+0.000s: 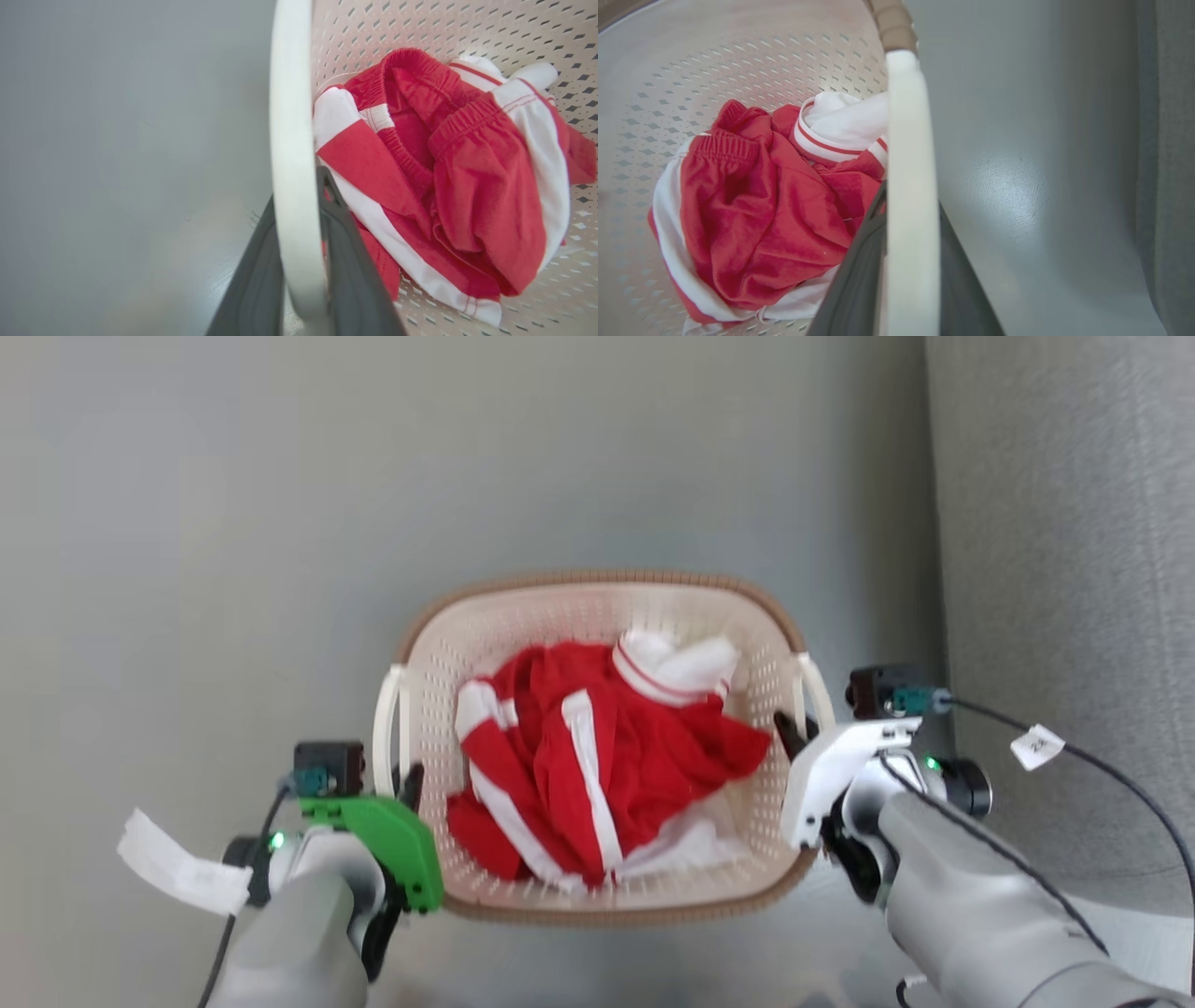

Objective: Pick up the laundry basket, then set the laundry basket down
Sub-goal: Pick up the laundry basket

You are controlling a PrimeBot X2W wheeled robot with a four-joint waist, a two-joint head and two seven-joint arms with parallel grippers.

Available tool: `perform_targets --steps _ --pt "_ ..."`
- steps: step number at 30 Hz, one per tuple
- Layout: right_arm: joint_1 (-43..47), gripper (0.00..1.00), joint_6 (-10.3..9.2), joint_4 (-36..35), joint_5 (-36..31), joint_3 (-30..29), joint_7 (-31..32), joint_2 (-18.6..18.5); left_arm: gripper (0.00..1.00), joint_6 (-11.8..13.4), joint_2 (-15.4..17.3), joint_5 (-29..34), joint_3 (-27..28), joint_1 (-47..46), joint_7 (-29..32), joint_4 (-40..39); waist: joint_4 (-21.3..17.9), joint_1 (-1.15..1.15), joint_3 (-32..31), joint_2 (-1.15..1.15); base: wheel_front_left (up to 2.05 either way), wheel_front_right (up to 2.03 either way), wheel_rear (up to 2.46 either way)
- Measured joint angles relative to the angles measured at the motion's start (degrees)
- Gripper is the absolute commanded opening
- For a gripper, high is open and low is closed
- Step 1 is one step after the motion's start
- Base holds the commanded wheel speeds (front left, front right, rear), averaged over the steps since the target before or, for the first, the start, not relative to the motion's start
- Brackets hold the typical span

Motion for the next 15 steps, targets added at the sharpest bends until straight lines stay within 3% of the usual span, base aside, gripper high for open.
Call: perform_targets --steps 15 --pt "7.02 0.0 0.54 0.9 3.66 4.24 4.42 -0.09 0.0 -0.4 0.29 -3.37 -2.9 7.13 3.16 0.83 -0.2 0.0 -10.27 0.0 0.0 0.0 0.0"
